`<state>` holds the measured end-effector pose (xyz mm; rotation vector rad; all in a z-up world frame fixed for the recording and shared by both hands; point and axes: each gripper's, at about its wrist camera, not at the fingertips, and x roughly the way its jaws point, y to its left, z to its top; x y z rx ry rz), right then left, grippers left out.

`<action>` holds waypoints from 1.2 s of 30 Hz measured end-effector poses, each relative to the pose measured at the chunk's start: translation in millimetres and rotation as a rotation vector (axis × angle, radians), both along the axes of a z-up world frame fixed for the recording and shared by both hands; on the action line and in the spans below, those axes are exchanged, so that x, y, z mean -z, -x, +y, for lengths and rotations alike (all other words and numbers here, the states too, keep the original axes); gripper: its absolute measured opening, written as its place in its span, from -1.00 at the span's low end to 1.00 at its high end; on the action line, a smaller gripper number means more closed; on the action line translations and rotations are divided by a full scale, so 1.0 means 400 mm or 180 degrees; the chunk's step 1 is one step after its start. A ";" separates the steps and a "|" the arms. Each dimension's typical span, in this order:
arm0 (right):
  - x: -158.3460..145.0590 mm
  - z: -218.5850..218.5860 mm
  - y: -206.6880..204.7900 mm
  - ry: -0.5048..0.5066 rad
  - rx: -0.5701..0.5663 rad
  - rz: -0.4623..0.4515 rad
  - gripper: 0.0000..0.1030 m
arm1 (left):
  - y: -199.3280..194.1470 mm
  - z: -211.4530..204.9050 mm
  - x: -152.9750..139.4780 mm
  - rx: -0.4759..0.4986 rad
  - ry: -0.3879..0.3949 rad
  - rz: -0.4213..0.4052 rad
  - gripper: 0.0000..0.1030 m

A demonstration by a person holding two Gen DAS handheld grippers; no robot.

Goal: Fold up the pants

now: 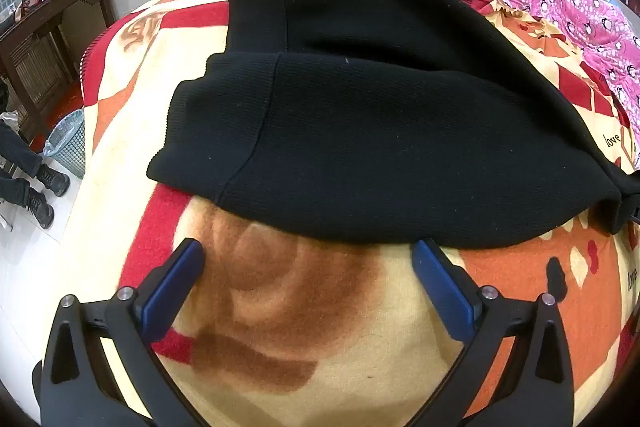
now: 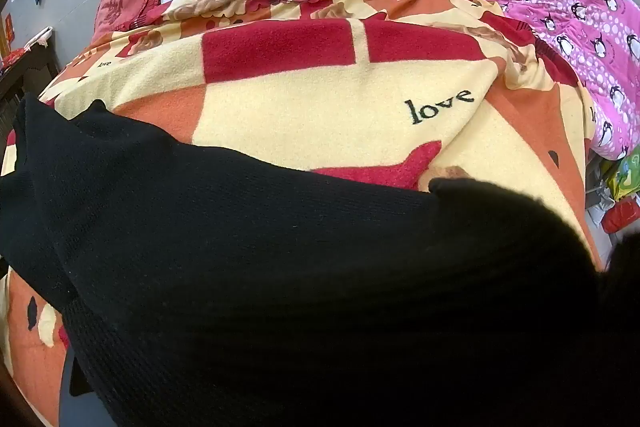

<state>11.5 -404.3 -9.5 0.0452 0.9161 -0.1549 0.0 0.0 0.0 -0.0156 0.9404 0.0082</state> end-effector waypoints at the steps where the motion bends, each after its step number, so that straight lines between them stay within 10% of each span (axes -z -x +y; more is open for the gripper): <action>1: 0.000 0.000 0.000 0.0003 0.0000 -0.0001 0.99 | 0.000 0.000 0.000 0.0000 0.0001 0.0000 1.00; 36: -0.084 0.132 0.189 -0.0307 -0.0384 -0.0084 0.99 | 0.088 0.019 -0.128 0.0083 0.0259 -0.0453 1.00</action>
